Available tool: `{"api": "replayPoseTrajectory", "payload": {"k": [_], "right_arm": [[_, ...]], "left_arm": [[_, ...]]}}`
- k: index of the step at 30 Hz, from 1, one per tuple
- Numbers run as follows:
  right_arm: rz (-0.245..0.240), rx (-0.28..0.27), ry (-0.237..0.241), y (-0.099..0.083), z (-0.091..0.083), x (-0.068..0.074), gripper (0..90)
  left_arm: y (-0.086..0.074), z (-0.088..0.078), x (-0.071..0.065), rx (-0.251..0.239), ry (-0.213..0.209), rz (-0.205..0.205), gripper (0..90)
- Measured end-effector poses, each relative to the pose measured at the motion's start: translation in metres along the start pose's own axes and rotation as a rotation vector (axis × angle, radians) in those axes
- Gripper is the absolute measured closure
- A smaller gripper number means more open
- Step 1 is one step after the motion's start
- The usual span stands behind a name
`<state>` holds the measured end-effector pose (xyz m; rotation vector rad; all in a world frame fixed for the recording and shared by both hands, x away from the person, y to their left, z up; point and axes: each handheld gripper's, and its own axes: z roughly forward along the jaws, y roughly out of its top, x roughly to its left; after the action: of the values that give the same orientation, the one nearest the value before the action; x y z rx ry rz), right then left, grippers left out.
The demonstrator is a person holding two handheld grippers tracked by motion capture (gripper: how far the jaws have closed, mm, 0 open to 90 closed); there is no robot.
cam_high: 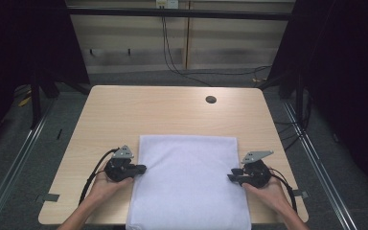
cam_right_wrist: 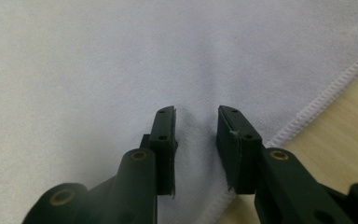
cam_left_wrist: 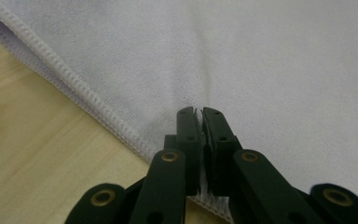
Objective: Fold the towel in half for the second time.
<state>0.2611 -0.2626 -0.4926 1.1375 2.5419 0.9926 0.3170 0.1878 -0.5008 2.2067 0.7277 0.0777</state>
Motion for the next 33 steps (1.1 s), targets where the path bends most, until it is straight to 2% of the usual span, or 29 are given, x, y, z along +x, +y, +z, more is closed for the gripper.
{"api": "replayPoseTrajectory", "payload": {"k": [4, 7, 8, 11, 14, 16, 17, 18, 19, 21, 22, 23, 25, 26, 28, 30, 31, 33], "right_arm": [[0.003, 0.008, 0.023, -0.004, -0.004, 0.006, 62.6], [-0.023, 0.012, 0.037, -0.005, -0.004, 0.010, 58.9], [-0.014, 0.017, 0.041, -0.005, -0.004, 0.012, 58.1], [-0.023, 0.030, 0.058, -0.007, -0.007, 0.020, 57.8], [-0.016, 0.036, 0.077, -0.014, -0.013, 0.026, 58.6], [-0.005, 0.027, 0.082, -0.018, -0.016, 0.028, 57.8], [0.002, 0.012, 0.086, -0.018, -0.015, 0.027, 57.1], [0.012, 0.014, 0.081, -0.016, -0.017, 0.026, 56.7], [0.020, -0.012, 0.082, -0.015, -0.018, 0.024, 56.5], [0.049, -0.070, 0.072, -0.007, -0.025, 0.015, 54.9], [0.055, -0.077, 0.066, -0.004, -0.027, 0.011, 53.6], [0.057, -0.091, 0.035, 0.000, -0.030, 0.006, 51.9], [0.074, -0.113, 0.015, 0.007, -0.036, -0.006, 51.0], [0.079, -0.123, 0.008, 0.011, -0.038, -0.013, 50.5], [0.104, -0.145, 0.008, 0.020, -0.041, -0.028, 50.5], [0.108, -0.156, -0.007, 0.032, -0.039, -0.042, 50.6], [0.109, -0.161, -0.011, 0.037, -0.037, -0.048, 51.7], [0.119, -0.175, -0.014, 0.046, -0.031, -0.059, 53.8]], "left_arm": [[-0.010, -0.008, -0.009, 0.003, -0.028, 0.005, 86.2], [-0.015, -0.013, -0.015, 0.018, -0.042, -0.018, 85.9], [-0.016, -0.016, -0.019, 0.027, -0.043, -0.013, 85.8], [-0.021, -0.021, -0.027, 0.043, -0.044, 0.003, 84.9], [-0.025, -0.026, -0.034, 0.051, -0.072, -0.004, 82.2], [-0.024, -0.027, -0.035, 0.057, -0.071, -0.006, 77.3], [-0.022, -0.028, -0.036, 0.053, -0.052, 0.000, 74.7], [-0.019, -0.029, -0.035, 0.043, -0.035, -0.014, 73.5], [-0.015, -0.029, -0.034, 0.033, -0.023, -0.036, 71.0], [-0.007, -0.030, -0.031, 0.013, 0.008, -0.053, 62.0], [-0.003, -0.030, -0.028, 0.002, 0.024, -0.062, 57.2], [0.001, -0.031, -0.026, -0.009, 0.032, -0.071, 54.3], [0.012, -0.034, -0.018, -0.050, 0.061, -0.066, 49.8], [0.021, -0.036, -0.012, -0.073, 0.086, -0.049, 47.3], [0.037, -0.037, 0.002, -0.104, 0.087, -0.046, 45.9], [0.048, -0.035, 0.018, -0.144, 0.083, -0.081, 45.5], [0.051, -0.033, 0.024, -0.146, 0.083, -0.087, 45.9], [0.052, -0.023, 0.041, -0.140, 0.074, -0.126, 46.3]]}}
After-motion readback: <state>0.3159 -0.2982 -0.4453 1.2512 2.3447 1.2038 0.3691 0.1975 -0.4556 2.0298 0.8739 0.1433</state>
